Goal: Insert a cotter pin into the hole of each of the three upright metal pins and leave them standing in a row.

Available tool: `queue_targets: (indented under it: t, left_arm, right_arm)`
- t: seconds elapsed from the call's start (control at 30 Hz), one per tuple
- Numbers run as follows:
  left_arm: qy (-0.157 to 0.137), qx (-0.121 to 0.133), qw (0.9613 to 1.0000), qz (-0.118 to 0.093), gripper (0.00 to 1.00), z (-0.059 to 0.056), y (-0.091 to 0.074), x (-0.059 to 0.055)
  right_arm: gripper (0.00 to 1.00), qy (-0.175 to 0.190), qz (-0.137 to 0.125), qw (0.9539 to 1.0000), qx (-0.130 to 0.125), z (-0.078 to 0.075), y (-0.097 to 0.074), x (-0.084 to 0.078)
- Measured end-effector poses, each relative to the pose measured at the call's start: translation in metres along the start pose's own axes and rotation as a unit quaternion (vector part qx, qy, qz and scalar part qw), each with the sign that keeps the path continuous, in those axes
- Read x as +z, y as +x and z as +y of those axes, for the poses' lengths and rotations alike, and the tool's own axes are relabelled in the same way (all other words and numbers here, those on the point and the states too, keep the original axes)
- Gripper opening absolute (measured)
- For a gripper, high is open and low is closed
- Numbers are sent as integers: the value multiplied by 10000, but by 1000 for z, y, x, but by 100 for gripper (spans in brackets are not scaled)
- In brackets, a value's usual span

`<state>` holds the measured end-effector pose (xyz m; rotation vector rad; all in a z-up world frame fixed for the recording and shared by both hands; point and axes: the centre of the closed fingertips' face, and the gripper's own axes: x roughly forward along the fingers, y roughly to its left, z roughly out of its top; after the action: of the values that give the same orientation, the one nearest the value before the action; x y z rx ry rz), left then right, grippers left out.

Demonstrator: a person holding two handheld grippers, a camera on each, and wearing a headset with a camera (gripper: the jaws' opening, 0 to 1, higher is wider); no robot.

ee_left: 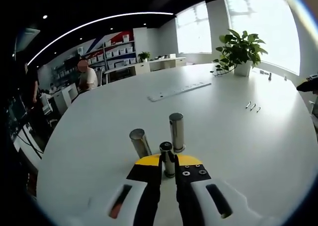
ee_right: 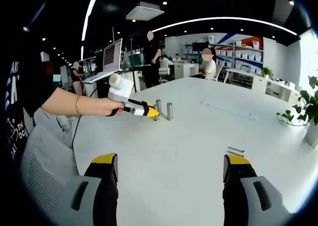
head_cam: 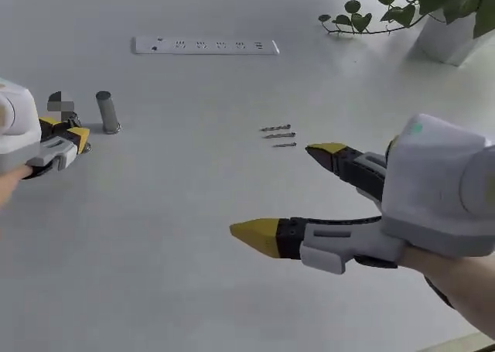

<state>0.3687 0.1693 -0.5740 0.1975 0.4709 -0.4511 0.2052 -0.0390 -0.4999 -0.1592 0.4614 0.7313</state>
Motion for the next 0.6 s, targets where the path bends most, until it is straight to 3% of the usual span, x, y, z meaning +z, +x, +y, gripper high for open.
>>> queue_targets:
  t: [0.17,0.4,0.6]
  left_arm:
    - [-199,-45,9998,-9,7,0,0,0]
    - [-261,30,9996,43,7,1,-1,-1]
    - [-236,-4,9997,105,7,-6,-4,-2]
  right_arm:
    - [86,3,10,10000,-2,1,1,-1]
    - [86,5,19,10000,10,2,-1,-1]
    - [86,33,6,10000,-25,1,-6,-2]
